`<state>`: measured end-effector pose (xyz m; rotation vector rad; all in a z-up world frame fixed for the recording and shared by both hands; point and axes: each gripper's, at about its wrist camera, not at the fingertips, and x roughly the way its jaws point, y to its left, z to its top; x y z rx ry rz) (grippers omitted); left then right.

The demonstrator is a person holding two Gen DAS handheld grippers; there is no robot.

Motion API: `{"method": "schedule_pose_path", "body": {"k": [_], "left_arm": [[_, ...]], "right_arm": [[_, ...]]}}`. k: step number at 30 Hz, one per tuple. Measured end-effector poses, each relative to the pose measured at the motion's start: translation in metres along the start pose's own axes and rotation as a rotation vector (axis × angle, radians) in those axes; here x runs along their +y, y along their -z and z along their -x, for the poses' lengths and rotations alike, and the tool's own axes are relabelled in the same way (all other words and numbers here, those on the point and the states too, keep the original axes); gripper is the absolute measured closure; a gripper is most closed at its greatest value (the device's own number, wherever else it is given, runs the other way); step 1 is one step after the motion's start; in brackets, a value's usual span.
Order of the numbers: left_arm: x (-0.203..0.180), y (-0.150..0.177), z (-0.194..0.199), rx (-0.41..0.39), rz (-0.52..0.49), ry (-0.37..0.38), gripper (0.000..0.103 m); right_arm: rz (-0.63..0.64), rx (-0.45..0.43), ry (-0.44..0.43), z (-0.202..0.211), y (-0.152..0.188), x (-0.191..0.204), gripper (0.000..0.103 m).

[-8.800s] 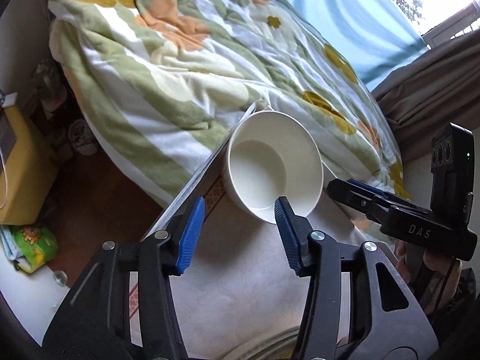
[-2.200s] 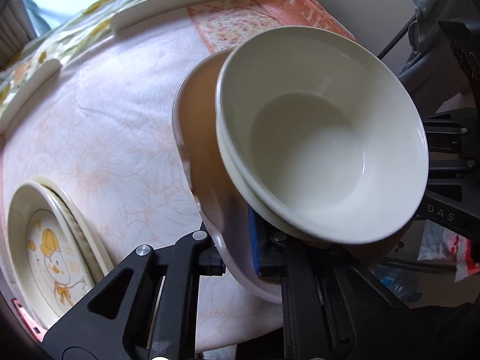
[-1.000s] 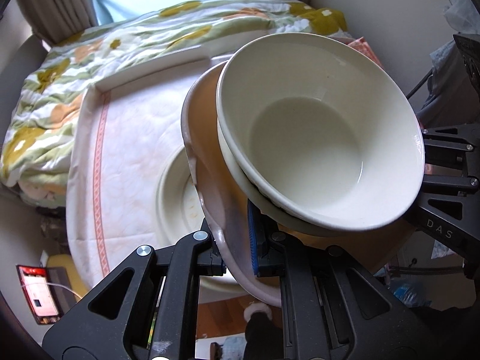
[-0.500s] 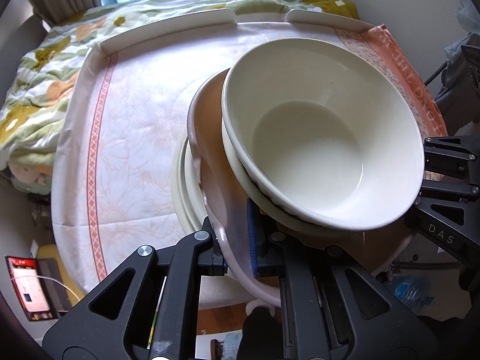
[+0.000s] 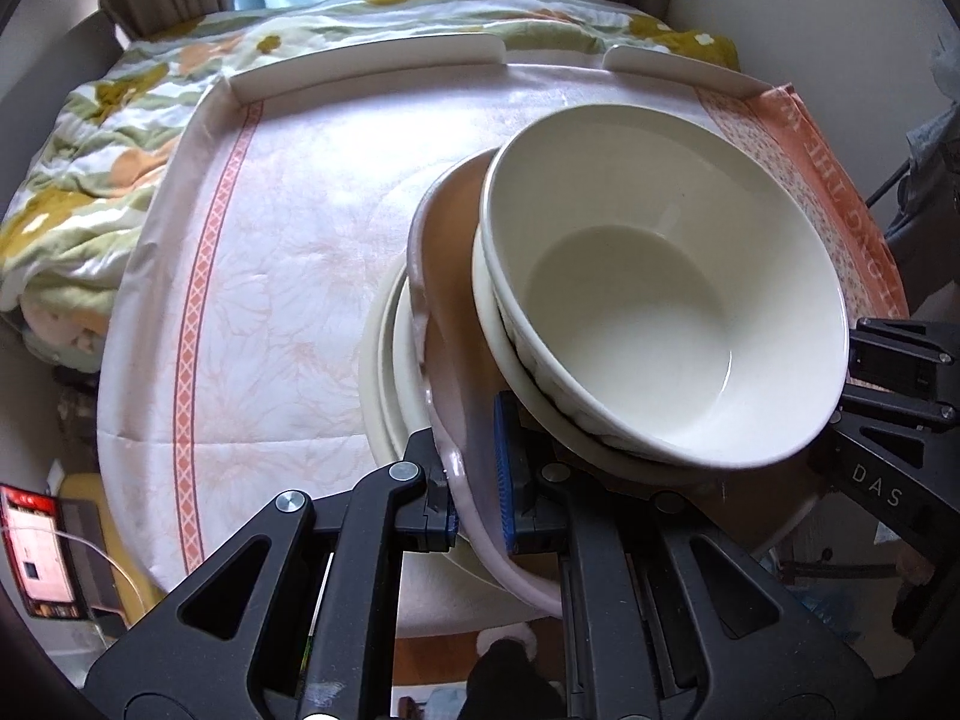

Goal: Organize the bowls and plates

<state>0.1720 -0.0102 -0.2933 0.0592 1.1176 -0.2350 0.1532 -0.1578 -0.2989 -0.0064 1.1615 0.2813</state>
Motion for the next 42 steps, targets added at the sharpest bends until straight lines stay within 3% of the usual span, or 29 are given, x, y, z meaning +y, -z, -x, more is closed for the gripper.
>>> {"method": "schedule_pose_path", "body": {"k": [13, 26, 31, 37, 42], "left_arm": [[0.002, -0.005, 0.027, -0.065, -0.008, -0.039, 0.093], [0.007, 0.0, 0.065, -0.121, -0.017, -0.017, 0.093], [0.009, 0.012, 0.084, -0.144, -0.009, -0.023, 0.093], [0.004, 0.02, 0.144, -0.238, 0.043, -0.02, 0.093], [-0.012, 0.014, 0.22, -0.351, 0.064, -0.01, 0.093]], "right_arm": [[-0.079, -0.041, 0.042, 0.018, 0.001, -0.002, 0.093], [-0.153, -0.083, 0.078, 0.04, 0.007, -0.003, 0.093], [-0.209, -0.093, 0.039, 0.05, 0.018, -0.005, 0.093], [-0.185, -0.18, 0.038, 0.099, 0.031, 0.007, 0.093], [-0.136, -0.327, 0.076, 0.187, 0.034, 0.013, 0.093]]}}
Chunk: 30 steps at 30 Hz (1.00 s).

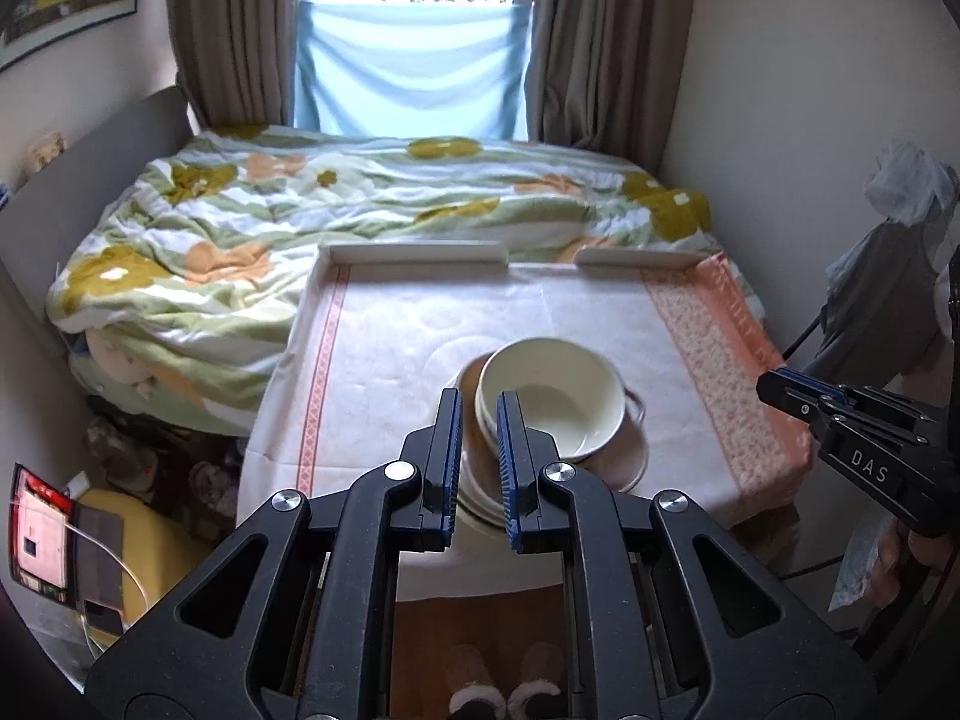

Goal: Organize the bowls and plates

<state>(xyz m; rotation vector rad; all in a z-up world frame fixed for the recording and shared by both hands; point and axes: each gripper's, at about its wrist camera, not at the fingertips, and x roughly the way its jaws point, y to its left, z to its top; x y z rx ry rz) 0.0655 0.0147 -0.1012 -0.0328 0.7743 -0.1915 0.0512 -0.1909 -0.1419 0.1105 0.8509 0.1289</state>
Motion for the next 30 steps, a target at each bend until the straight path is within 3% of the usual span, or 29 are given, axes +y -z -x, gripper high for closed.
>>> {"method": "schedule_pose_path", "body": {"k": [5, 7, 8, 9, 10, 11, 13, 15, 20, 30], "left_arm": [[-0.016, -0.028, 0.072, -0.142, -0.002, -0.001, 0.092], [-0.023, -0.032, 0.098, -0.188, -0.005, -0.011, 0.08], [-0.026, -0.032, 0.108, -0.207, -0.005, -0.015, 0.053], [-0.028, -0.031, 0.12, -0.234, -0.003, -0.02, 0.018], [-0.03, -0.029, 0.13, -0.263, -0.001, -0.027, 0.008], [-0.032, -0.026, 0.143, -0.307, -0.003, -0.034, 0.005], [-0.038, -0.022, 0.159, -0.35, -0.028, -0.055, 0.004], [-0.042, -0.018, 0.17, -0.374, -0.047, -0.108, 0.0], [-0.045, -0.007, 0.182, -0.411, -0.038, -0.155, 0.0], [-0.053, -0.006, 0.165, -0.377, -0.041, -0.127, 0.0]], "right_arm": [[0.052, -0.171, 0.054, 0.092, -0.022, 0.003, 0.093], [0.072, -0.221, 0.08, 0.119, -0.026, 0.007, 0.093], [0.078, -0.239, 0.087, 0.129, -0.027, 0.009, 0.093], [0.085, -0.259, 0.096, 0.14, -0.027, 0.011, 0.091], [0.092, -0.277, 0.102, 0.149, -0.026, 0.014, 0.084], [0.096, -0.298, 0.108, 0.16, -0.024, 0.016, 0.076], [0.093, -0.338, 0.111, 0.174, -0.02, 0.019, 0.03], [0.091, -0.382, 0.107, 0.187, -0.015, 0.021, 0.007], [0.081, -0.437, 0.185, 0.195, -0.008, 0.02, 0.001], [0.035, -0.429, 0.204, 0.193, 0.001, 0.007, 0.001]]}}
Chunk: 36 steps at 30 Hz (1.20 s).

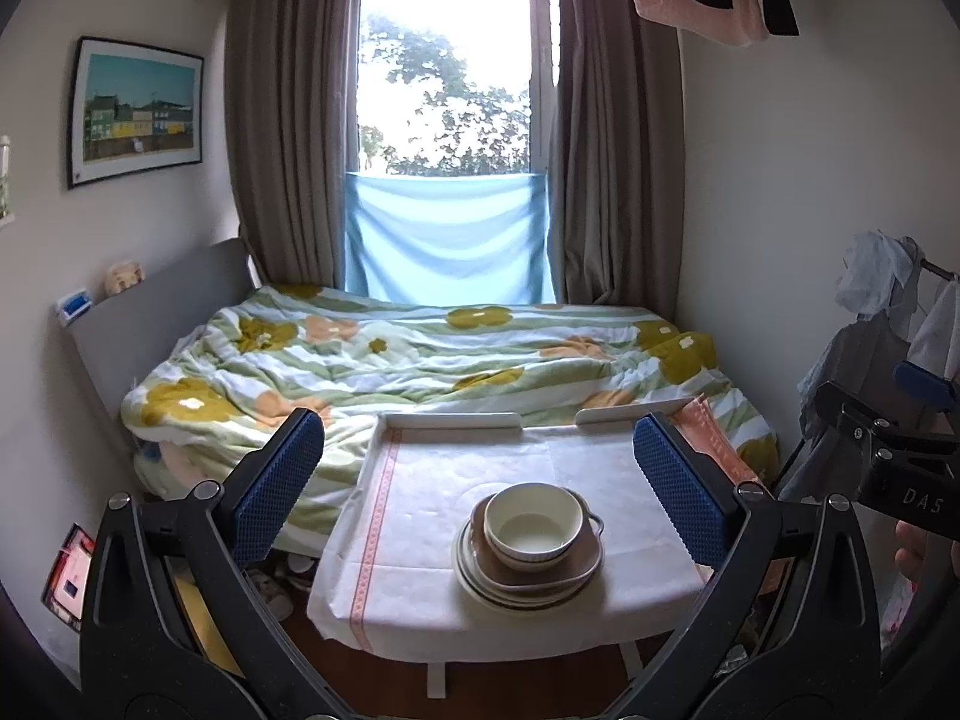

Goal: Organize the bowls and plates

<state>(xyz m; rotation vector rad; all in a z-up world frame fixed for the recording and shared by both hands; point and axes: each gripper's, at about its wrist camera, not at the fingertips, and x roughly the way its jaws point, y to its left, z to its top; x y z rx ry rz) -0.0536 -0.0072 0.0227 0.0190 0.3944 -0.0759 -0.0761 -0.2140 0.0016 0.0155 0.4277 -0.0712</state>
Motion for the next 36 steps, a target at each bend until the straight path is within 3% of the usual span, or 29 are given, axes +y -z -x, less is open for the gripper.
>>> {"method": "schedule_pose_path", "body": {"k": [36], "left_arm": [[0.0057, 0.0016, -0.0007, 0.012, 0.011, 0.002, 0.0]], "right_arm": [[-0.004, 0.007, -0.013, 0.001, -0.0047, 0.0003, 0.001]]}}
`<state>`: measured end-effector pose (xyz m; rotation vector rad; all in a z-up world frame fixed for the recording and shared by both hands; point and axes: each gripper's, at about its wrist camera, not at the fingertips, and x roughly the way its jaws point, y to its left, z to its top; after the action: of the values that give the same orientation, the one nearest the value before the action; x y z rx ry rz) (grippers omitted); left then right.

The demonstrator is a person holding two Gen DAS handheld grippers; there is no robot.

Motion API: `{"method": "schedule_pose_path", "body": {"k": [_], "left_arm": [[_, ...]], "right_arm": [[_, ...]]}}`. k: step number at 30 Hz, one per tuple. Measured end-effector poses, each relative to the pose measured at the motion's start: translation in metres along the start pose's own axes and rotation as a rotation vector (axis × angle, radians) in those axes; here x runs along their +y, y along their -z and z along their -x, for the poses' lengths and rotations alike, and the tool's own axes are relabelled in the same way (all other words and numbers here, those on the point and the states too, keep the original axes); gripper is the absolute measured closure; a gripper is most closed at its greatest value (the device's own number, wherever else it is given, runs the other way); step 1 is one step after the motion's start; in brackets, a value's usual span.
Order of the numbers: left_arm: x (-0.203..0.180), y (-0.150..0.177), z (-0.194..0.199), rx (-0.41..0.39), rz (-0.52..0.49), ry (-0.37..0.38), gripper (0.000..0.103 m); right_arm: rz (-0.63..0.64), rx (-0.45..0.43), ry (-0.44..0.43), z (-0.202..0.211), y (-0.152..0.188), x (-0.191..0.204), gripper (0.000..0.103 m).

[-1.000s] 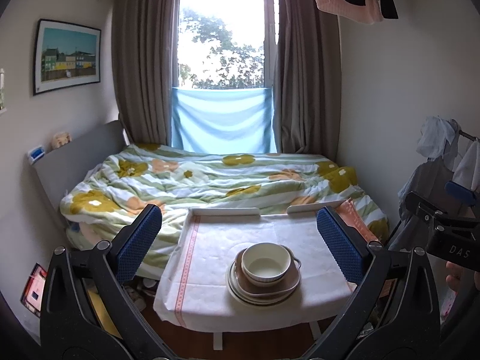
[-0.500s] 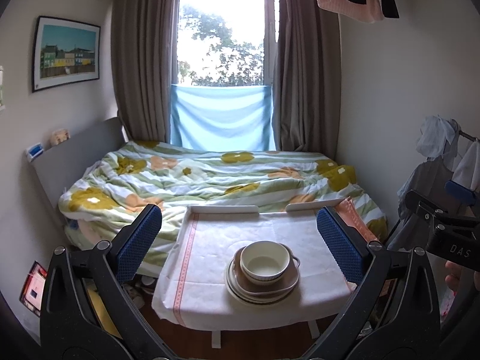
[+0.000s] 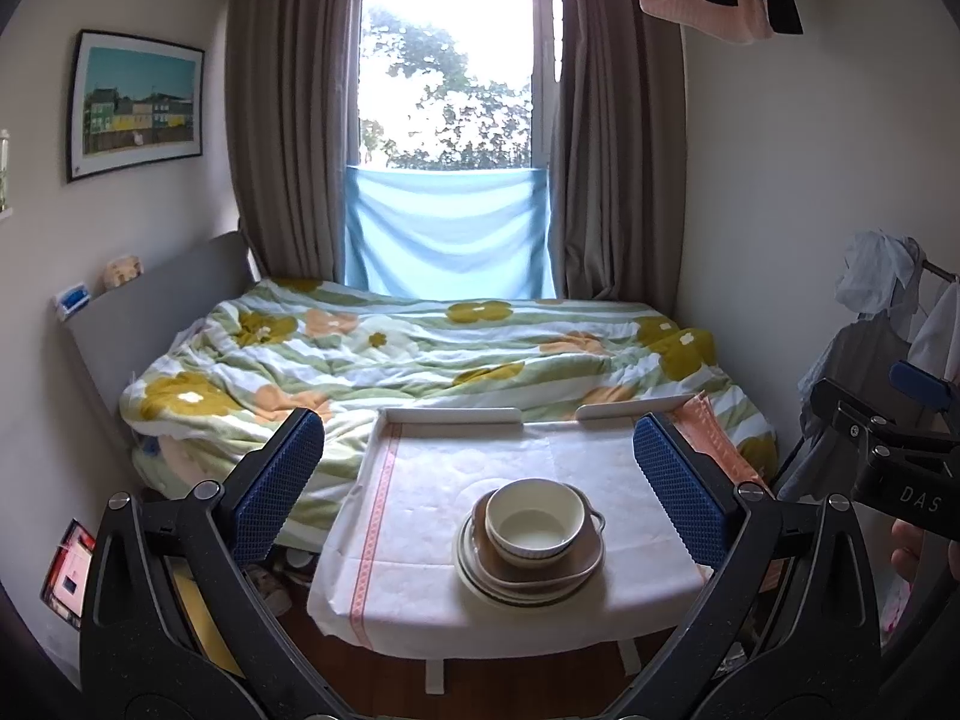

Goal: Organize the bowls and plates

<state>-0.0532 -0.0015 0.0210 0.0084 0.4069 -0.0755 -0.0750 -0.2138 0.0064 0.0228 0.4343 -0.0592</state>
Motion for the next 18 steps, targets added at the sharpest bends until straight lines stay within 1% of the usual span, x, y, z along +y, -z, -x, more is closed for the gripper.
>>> {"method": "schedule_pose_path", "body": {"k": [18], "left_arm": [[0.0023, -0.0002, 0.0001, -0.002, 0.001, 0.002, 0.0]], "right_arm": [[0.0, 0.001, 0.004, -0.0008, 0.0001, -0.0018, 0.001]]}}
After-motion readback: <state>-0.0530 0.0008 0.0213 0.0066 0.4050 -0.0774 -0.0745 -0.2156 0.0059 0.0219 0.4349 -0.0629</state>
